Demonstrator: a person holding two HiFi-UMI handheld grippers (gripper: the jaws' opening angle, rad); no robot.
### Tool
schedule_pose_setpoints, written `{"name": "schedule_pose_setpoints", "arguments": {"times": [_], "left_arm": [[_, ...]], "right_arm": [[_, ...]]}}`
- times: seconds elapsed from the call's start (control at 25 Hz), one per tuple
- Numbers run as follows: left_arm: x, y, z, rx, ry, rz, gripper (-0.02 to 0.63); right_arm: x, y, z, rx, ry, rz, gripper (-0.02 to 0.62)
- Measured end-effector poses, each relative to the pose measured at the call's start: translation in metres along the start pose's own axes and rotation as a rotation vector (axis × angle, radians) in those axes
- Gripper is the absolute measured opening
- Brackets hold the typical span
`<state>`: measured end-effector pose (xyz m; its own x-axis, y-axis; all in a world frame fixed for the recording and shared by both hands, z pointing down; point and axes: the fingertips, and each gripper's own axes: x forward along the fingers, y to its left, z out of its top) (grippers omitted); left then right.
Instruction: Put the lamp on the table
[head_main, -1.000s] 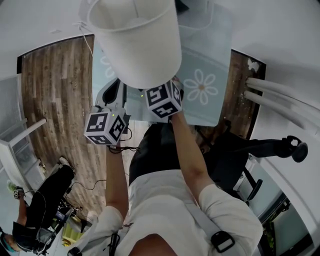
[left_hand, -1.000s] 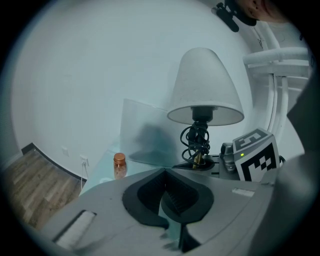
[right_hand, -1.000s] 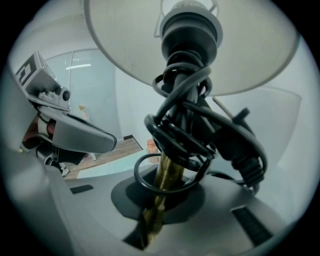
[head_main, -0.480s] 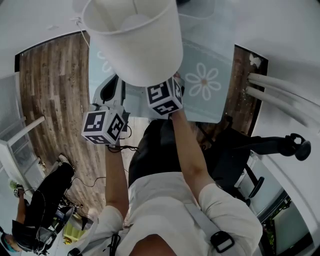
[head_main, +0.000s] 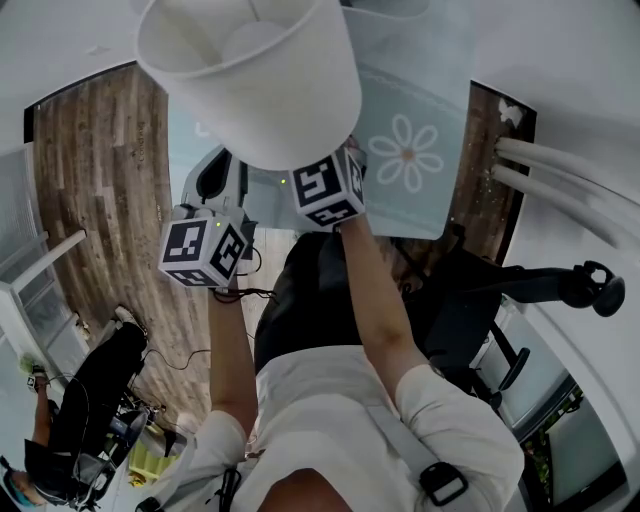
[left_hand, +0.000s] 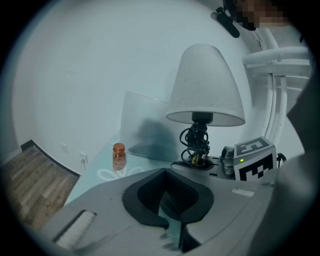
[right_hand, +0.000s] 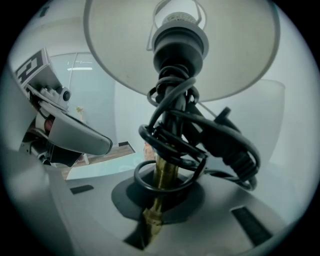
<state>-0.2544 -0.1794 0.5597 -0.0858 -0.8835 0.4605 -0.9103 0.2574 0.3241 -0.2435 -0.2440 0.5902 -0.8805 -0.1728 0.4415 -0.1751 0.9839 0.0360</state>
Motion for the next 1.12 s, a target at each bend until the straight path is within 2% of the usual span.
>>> {"name": "schedule_pose_setpoints", "arguments": {"times": [0.36, 0.76, 1.12], "left_arm": [[-0.002, 0.000, -0.008, 0.002, -0.001, -0.018, 0.000], [-0.011, -0.008, -0.020, 0.010, 0.010, -0.034, 0.000], [-0.020, -0.017, -0.023, 0.031, 0.004, -0.026, 0.000]], "right_arm": [[-0.004, 0.002, -0.001, 0.006, -0.040, -0.026, 0.012], [-0.015, 0.008, -0.011, 0.010, -0.015, -0.061, 0.015], [-0.033, 0.017, -0.010, 0.049, -0.117, -0.072, 0.037]]}}
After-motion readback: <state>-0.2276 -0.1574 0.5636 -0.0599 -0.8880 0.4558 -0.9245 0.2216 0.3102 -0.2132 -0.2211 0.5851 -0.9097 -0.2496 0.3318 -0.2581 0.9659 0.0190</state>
